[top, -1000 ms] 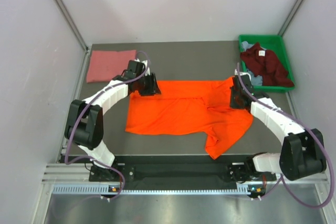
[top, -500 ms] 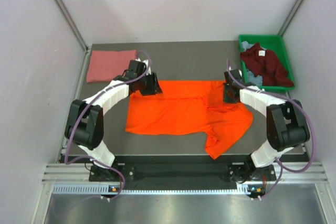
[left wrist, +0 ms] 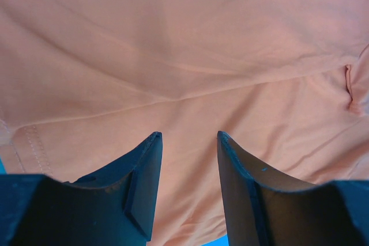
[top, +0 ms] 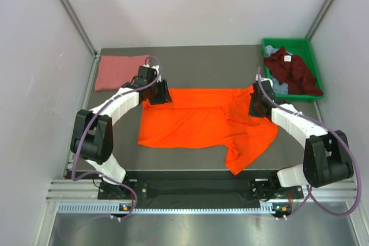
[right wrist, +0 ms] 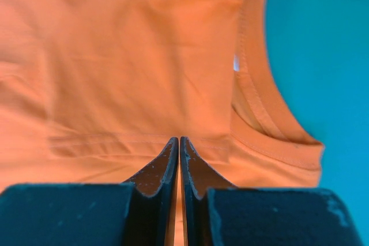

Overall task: Fold and stack the t-shirts
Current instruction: Fold the tshirt

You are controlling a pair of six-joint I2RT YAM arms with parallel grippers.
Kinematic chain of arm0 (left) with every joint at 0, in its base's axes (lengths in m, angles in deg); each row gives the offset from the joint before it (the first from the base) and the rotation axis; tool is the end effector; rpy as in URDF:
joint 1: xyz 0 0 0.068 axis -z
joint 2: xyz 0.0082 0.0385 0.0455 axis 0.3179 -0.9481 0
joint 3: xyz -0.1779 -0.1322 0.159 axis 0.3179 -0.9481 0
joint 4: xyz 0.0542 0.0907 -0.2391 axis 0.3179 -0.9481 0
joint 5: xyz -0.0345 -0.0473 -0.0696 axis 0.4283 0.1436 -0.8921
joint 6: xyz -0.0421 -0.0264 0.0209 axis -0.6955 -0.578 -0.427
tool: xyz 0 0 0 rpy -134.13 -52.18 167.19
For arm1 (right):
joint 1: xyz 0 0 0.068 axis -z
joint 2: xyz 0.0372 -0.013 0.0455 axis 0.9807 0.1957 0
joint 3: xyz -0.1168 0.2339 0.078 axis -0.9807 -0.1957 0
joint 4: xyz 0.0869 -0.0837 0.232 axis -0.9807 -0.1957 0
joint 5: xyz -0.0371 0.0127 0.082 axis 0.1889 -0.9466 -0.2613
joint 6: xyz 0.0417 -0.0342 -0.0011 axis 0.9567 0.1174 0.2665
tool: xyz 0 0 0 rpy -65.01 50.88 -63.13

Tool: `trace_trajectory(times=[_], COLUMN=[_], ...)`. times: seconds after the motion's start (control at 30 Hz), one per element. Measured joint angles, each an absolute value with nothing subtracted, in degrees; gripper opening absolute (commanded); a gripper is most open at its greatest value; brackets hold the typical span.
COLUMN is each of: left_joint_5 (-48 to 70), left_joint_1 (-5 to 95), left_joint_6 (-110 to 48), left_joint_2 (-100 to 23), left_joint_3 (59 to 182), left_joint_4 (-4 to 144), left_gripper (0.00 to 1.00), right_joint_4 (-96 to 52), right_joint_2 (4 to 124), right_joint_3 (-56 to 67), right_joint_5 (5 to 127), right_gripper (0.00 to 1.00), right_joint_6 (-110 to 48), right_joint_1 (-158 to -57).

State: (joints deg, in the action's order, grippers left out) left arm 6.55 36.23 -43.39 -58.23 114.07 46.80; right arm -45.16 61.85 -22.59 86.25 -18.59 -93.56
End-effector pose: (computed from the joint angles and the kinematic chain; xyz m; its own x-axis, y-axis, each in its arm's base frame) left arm 0.3372 -0.1157 0.2245 -0.8452 -0.1416 -0.5154 0.0971 0.9075 -0.4086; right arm 0.2658 0.0627 0.2077 -0.7886 0.1248 -0.6022 0.1364 0.9903 0.0267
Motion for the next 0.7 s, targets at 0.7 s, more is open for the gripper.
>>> trace_trajectory(times=[0.7], left_joint_5=[3.4], left_joint_1=[25.1], left_joint_6=[-45.4], left_joint_2=[-72.4], left_joint_3=[126.0], left_joint_4=[51.3], left_gripper=[0.47], right_joint_4=[-33.0], right_joint_2=[65.4], right_joint_3=[-23.0], right_joint_5=[82.1], right_gripper=[0.28], right_joint_6=[-11.6], right_joint_1=[-85.3])
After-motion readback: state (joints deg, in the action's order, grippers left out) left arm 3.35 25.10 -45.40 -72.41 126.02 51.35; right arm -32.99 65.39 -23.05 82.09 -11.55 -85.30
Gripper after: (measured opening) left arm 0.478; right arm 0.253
